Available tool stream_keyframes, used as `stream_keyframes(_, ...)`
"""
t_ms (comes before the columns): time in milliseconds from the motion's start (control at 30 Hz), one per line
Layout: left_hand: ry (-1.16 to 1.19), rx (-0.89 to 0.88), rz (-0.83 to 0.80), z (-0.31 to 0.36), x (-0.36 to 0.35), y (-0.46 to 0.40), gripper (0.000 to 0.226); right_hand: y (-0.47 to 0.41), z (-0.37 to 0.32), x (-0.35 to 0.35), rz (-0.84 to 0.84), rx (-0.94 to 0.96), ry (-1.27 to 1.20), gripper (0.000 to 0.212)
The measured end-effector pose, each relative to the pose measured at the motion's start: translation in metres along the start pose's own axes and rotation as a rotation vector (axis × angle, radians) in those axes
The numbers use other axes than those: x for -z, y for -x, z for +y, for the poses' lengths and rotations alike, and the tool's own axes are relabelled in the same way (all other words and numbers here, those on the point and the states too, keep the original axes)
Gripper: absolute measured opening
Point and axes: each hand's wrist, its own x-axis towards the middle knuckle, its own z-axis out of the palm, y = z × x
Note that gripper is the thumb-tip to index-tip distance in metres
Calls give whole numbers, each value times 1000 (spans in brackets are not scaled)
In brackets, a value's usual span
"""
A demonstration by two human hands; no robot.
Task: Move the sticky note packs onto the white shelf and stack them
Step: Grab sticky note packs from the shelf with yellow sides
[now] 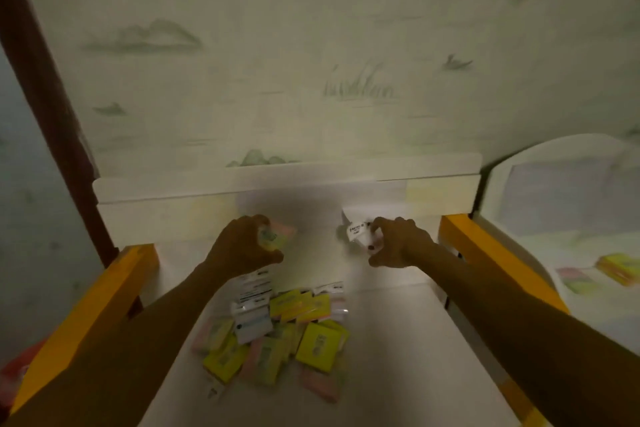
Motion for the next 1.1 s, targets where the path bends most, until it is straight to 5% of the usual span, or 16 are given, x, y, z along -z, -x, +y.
stream_keyframes(433, -7, -184, -1, 196, -15, -16, 84, 77, 159, 79, 196, 60, -29, 82)
stream_keyframes(1100, 53, -436, -125, 482, -161, -18, 82, 200, 460, 110, 272, -255, -23, 77)
